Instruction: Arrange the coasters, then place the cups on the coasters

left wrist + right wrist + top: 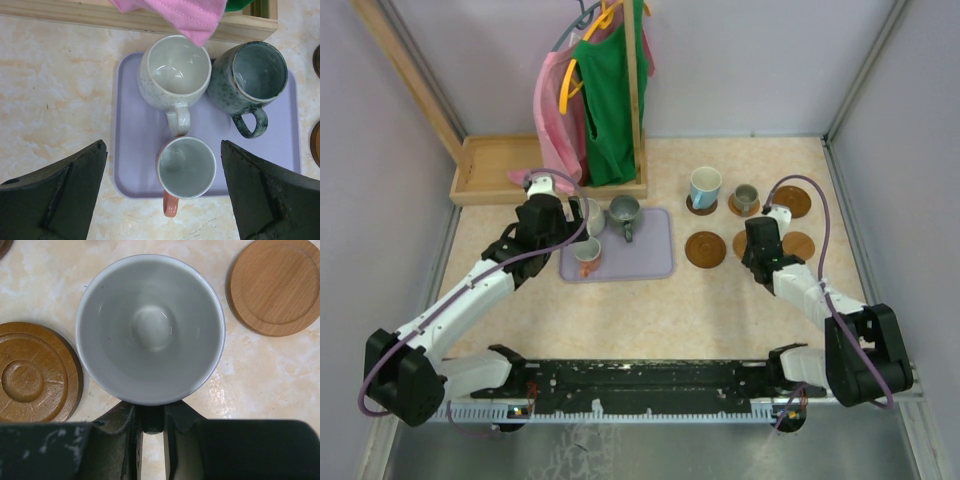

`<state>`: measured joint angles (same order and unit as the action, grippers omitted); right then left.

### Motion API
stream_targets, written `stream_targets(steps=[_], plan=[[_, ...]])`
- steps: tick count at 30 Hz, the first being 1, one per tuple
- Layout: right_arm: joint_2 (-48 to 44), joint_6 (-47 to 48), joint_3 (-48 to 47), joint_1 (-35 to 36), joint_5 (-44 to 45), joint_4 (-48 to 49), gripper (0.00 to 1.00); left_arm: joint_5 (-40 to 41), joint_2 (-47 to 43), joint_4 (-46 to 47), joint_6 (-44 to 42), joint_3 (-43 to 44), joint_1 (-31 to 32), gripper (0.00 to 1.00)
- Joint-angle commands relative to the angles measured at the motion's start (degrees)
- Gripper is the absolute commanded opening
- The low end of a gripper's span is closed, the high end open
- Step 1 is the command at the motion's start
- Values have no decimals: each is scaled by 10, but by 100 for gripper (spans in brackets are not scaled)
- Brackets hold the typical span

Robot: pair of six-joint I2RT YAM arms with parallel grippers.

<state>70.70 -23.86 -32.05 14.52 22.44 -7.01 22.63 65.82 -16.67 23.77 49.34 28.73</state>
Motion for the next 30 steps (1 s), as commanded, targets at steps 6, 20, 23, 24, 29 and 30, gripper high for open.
stream_targets(steps=[6,20,23,24,29,30], plan=[[-11,-18,-20,4,15,-12,24,-3,2,14,3,2,-3,100],[-34,-18,-35,5,9,-41,32,-4,3,15,3,5,-3,100],[-66,-24,-46,11,7,-70,34,-1,3,15,2,6,-3,100],[-78,-26,-50,14,5,-82,34,-1,3,15,2,6,-3,100],[-123,-40,-77,39,-3,-130,35,-1,5,15,3,8,-3,100],[-125,-45,-80,44,-11,-134,35,-2,5,15,4,8,-3,100]])
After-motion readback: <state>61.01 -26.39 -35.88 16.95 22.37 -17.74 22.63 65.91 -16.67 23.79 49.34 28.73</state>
